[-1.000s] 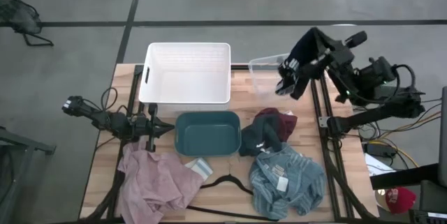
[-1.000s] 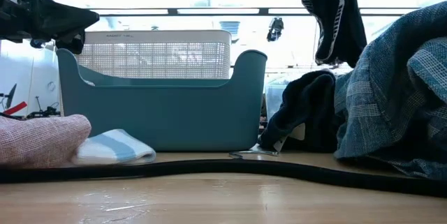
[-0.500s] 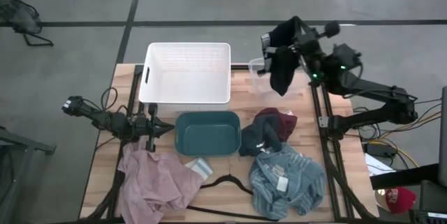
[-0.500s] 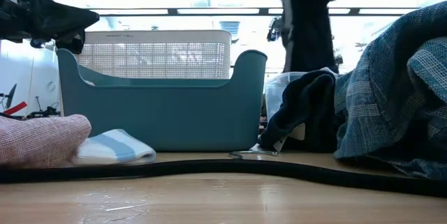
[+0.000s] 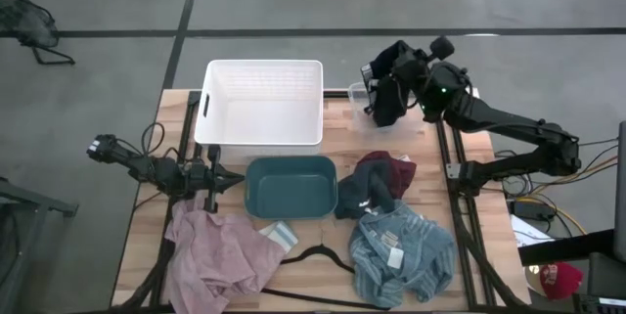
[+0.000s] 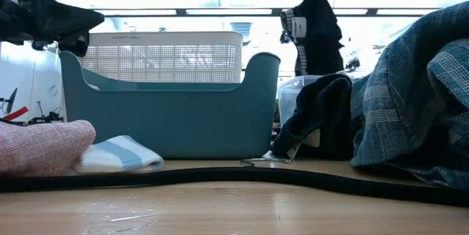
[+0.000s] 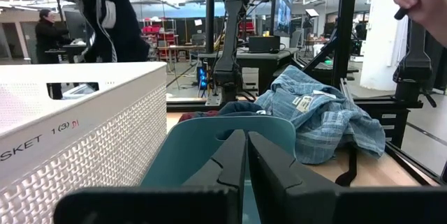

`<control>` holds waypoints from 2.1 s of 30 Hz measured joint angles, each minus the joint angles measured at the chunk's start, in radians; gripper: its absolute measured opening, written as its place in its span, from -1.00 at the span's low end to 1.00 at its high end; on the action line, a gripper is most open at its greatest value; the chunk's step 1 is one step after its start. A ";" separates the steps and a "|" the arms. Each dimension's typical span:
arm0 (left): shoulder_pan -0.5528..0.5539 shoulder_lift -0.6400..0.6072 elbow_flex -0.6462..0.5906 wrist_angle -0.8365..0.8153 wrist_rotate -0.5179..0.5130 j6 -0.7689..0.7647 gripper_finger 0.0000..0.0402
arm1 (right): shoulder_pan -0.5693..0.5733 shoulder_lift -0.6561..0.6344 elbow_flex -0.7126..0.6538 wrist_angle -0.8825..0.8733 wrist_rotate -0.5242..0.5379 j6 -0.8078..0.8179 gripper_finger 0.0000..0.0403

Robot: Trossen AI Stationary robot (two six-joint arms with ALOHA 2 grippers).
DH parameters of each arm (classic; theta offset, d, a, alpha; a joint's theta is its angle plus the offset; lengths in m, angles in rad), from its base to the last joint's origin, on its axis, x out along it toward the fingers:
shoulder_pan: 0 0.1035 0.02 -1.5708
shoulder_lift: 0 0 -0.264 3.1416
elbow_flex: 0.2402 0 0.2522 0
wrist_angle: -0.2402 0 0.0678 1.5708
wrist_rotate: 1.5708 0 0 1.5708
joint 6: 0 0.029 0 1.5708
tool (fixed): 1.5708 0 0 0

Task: Pick & Place Cloths
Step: Put the blue boxers into the transparent bin

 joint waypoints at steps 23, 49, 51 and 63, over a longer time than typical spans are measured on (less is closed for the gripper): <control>0.000 0.000 0.000 0.000 0.000 0.000 -0.87 | -0.035 0.002 -0.160 -0.208 -0.033 0.224 -0.96; 0.000 0.000 0.000 0.000 0.000 0.000 -0.87 | -0.078 0.002 -0.394 -0.246 -0.026 0.396 -0.95; 0.000 0.000 0.000 0.000 0.000 0.000 -0.87 | -0.078 0.002 -0.394 -0.246 -0.026 0.396 -0.91; 0.000 0.000 0.000 0.000 0.000 0.000 -0.87 | -0.077 0.002 -0.396 -0.245 -0.023 0.418 -0.48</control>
